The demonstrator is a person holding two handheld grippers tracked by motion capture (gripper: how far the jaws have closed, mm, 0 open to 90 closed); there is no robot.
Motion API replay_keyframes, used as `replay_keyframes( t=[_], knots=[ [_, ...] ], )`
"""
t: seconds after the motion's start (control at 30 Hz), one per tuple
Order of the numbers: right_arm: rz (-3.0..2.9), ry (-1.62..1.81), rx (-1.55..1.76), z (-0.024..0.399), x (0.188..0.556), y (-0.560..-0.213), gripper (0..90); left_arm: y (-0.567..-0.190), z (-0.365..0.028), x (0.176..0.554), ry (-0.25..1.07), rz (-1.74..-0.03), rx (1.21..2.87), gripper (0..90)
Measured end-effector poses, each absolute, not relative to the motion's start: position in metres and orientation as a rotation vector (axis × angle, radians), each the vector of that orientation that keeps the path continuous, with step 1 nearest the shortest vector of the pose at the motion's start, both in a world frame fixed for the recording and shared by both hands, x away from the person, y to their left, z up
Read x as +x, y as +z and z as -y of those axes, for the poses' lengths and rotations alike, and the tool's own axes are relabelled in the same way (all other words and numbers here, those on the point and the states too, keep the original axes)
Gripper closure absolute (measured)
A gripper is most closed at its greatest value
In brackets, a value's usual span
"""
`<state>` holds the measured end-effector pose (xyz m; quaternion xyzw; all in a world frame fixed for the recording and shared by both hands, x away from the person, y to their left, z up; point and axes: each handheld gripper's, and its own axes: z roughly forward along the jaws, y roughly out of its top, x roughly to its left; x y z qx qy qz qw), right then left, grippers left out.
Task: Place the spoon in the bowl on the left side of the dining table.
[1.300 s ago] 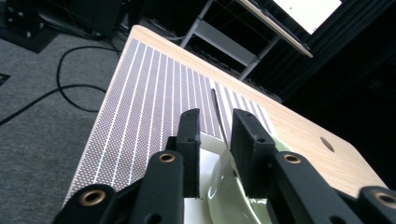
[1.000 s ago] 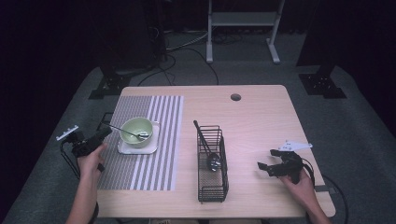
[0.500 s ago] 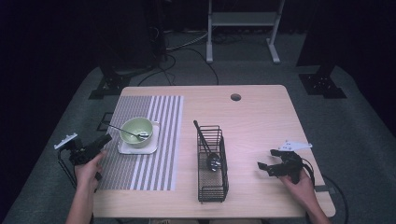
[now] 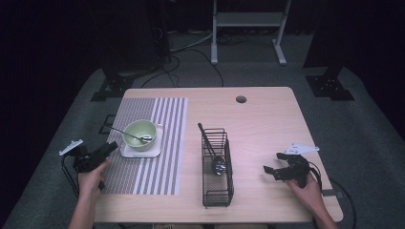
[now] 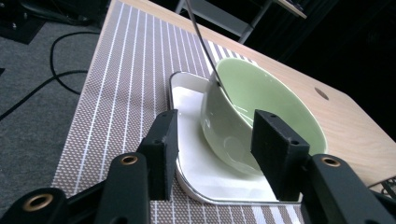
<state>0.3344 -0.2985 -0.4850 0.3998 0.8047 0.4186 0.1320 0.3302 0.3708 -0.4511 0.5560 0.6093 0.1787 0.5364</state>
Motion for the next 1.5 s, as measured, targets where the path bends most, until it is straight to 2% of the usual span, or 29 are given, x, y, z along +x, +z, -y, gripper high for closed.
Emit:
replay_keyframes(
  t=[0.63,0.8,1.17,1.5],
  knots=[
    [-2.335,1.213,1.161,0.298,0.334,-0.485,13.0,-0.451,-0.354,0.318,0.421,-1.436,1.416,29.9],
    [-2.336,1.212,1.158,0.298,0.334,-0.485,13.0,-0.451,-0.347,0.315,0.406,-1.413,1.441,29.3],
    [-2.337,1.211,1.153,0.297,0.334,-0.485,13.0,-0.449,-0.329,0.311,0.385,-1.377,1.477,20.3],
    [-2.336,1.214,1.155,0.297,0.334,-0.485,12.9,-0.446,-0.314,0.307,0.372,-1.329,1.524,17.2]
  ],
)
